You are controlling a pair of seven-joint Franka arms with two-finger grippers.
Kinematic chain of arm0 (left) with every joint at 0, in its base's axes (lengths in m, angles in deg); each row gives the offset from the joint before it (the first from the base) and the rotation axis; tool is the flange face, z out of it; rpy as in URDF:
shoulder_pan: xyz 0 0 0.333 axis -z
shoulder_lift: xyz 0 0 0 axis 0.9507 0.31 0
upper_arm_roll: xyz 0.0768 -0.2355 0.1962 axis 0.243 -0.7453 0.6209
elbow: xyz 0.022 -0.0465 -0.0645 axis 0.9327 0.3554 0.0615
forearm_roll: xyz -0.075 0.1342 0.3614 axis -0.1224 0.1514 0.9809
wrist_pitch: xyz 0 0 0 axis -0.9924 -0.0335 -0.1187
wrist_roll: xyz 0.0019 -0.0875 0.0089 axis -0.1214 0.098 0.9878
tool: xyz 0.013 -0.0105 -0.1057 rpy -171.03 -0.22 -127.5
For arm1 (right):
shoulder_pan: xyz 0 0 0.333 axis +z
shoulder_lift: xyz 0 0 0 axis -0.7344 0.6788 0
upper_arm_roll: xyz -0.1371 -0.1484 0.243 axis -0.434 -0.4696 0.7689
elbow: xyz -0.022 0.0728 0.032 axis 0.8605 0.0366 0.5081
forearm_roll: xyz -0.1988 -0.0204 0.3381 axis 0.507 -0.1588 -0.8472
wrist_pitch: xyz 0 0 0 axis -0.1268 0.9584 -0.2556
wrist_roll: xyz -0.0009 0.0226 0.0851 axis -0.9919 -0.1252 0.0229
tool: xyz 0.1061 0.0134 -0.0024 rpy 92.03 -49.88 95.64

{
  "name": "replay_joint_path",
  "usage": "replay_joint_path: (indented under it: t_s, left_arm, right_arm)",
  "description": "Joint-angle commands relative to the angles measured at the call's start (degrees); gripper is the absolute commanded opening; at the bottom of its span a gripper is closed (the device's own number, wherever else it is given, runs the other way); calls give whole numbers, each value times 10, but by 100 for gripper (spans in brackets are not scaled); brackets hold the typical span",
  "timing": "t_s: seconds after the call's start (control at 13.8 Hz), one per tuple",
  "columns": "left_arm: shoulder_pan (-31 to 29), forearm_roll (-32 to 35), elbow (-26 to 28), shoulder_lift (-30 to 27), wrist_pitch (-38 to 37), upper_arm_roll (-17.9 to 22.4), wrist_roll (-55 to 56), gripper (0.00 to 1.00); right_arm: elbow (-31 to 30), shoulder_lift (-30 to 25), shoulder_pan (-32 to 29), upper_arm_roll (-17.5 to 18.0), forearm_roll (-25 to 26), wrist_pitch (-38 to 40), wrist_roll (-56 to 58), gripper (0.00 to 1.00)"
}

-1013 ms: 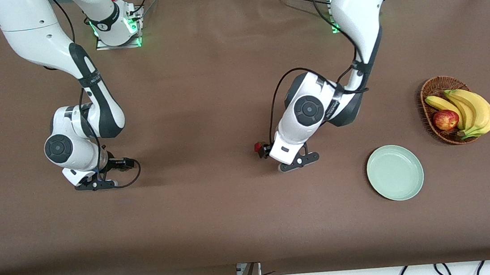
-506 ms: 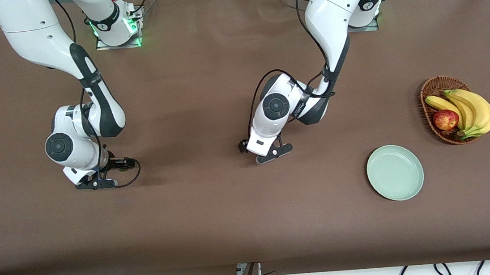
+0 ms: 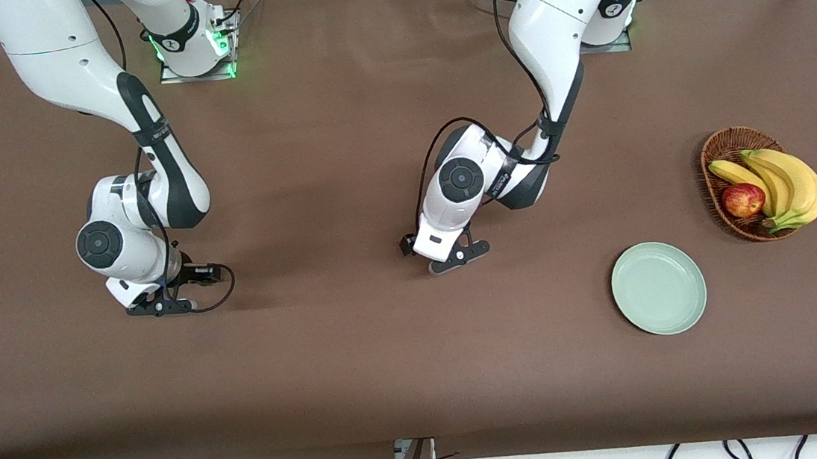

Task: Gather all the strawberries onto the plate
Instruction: 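Move the left gripper over the strawberry at the table middle, then grasp the strawberry with the left gripper while the right gripper grasps another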

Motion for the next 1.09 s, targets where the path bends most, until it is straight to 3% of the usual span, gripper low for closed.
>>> replay_joint_path:
  t_s: [0.0, 0.36, 0.51, 0.65, 0.87, 0.94, 1.01]
  left_arm:
    - [8, 0, -7, 6, -5, 5, 0, 74]
    - [8, 0, -8, 7, -4, 5, -2, 67]
    - [8, 0, -9, 7, -4, 5, -6, 50]
    - [8, 1, -9, 7, -4, 5, -6, 40]
    - [8, 1, -9, 7, -4, 5, -6, 35]
    - [8, 1, -9, 7, -4, 5, -7, 26]
    - [8, 1, -10, 7, -4, 5, -7, 9]
  right_arm:
    - [-14, -8, -3, 4, -15, -12, 15, 42]
    - [-3, -10, -2, 5, -15, -9, 16, 31]
    - [10, -13, -2, 5, -14, -8, 16, 31]
    - [23, -15, 2, 12, -15, -2, 15, 31]
    - [33, -16, 3, 37, -16, -1, 2, 31]
    - [39, -16, 3, 44, -22, -1, -18, 31]
    - [46, -16, 4, 55, -23, 0, -39, 31]
